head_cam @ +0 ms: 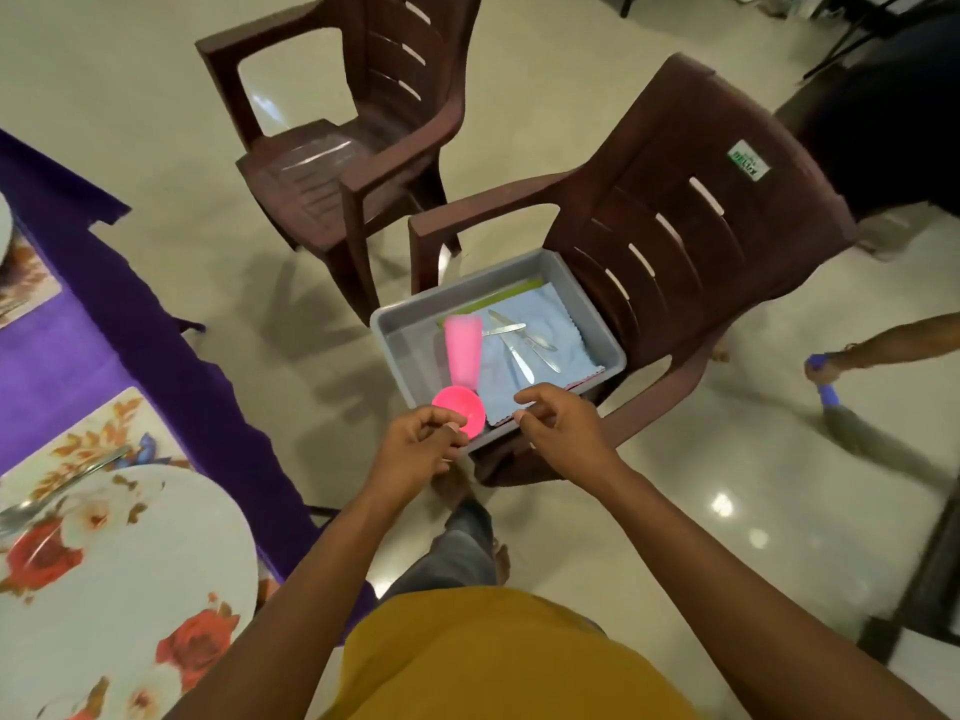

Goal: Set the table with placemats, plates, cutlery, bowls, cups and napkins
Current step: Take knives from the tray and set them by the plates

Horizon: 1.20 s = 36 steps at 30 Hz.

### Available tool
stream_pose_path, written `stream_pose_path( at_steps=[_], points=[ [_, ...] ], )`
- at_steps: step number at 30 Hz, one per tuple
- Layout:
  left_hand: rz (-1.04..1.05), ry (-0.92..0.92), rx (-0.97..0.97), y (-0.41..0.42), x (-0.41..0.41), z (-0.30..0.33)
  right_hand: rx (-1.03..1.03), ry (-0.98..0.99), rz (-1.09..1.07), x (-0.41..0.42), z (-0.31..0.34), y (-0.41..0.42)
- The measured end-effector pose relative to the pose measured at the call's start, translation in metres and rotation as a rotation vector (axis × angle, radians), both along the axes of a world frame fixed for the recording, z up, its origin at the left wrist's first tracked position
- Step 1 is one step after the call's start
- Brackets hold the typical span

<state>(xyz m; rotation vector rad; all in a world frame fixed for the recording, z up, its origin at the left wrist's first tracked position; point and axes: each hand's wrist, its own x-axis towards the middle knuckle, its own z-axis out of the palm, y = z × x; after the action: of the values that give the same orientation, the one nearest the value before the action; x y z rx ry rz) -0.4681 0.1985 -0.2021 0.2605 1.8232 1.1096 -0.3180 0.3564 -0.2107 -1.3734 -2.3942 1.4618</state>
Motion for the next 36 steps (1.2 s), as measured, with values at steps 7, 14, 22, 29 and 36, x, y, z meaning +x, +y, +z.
stream_pose_path(
  at_steps=[7,14,22,29,36],
  points=[
    [-0.066,-0.047,-0.052,0.061,-0.031,-0.021,-0.032,-0.101,-0.049,-0.019,-0.013,0.049],
    [-0.133,-0.098,-0.133,0.108,-0.057,-0.064,-0.049,-0.179,-0.042,-0.040,-0.058,0.105],
    [-0.043,-0.124,-0.220,0.153,-0.058,-0.140,-0.090,-0.317,-0.016,-0.069,-0.183,0.165],
    [0.089,-0.177,-0.257,0.175,-0.048,-0.195,0.112,-0.503,0.169,-0.096,-0.298,0.208],
    [0.140,-0.183,-0.273,0.206,-0.038,-0.223,0.329,-0.574,0.310,-0.102,-0.339,0.225]
  ],
)
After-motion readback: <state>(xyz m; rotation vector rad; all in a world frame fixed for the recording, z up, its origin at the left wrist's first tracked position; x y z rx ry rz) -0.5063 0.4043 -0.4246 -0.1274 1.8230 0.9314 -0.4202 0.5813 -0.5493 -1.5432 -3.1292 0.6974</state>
